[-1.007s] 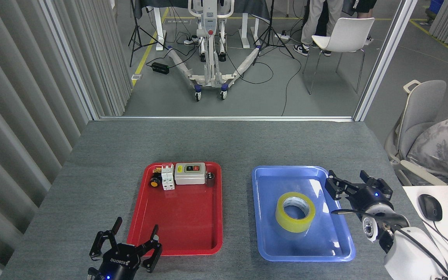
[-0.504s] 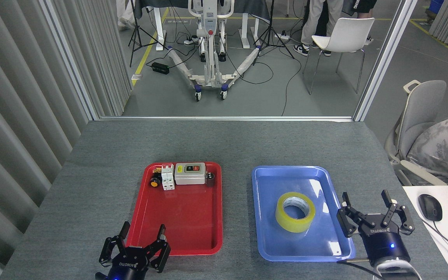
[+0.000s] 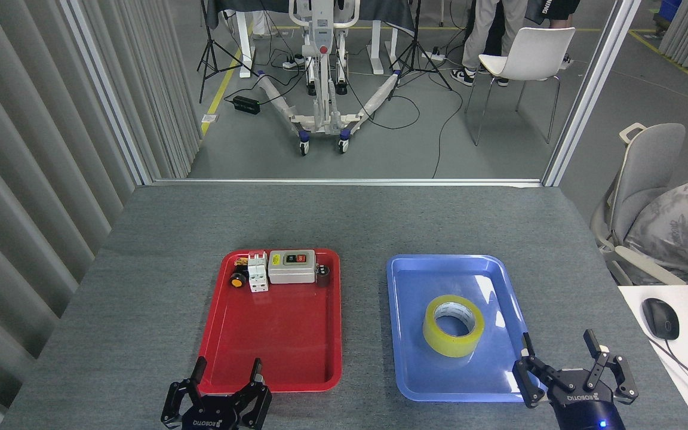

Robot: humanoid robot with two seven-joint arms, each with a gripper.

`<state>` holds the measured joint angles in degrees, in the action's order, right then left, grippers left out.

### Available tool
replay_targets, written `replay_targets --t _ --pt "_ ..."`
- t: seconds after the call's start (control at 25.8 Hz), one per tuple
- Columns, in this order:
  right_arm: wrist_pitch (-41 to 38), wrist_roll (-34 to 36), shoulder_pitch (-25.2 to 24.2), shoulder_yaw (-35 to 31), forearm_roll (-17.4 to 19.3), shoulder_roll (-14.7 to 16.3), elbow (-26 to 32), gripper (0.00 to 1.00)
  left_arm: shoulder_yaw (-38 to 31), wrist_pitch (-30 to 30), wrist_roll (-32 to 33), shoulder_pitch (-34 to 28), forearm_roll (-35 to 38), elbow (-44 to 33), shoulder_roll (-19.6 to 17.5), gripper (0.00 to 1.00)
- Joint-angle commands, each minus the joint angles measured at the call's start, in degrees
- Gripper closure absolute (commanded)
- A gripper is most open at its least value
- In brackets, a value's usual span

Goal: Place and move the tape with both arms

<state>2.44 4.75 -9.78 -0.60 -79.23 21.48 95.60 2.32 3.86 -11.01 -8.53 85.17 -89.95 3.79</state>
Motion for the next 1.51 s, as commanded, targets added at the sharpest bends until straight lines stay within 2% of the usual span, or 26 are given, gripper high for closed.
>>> replay_targets --t 0.0,0.31,1.47 --pt "0.02 0.00 -2.43 -0.46 0.57 0.14 0.64 0.01 -0.03 0.00 0.02 0.53 0.00 -0.05 -0.27 0.00" --pt "0.11 0.00 -3.40 -0.72 0.13 -3.11 0.99 0.01 0.06 -0.35 0.11 0.88 0.00 0.13 -1.50 0.00" --pt "-1.47 3.78 -4.98 -0.19 0.39 -4.25 0.37 0.00 -0.21 -2.19 0.02 1.93 -0.09 0.66 -1.41 0.00"
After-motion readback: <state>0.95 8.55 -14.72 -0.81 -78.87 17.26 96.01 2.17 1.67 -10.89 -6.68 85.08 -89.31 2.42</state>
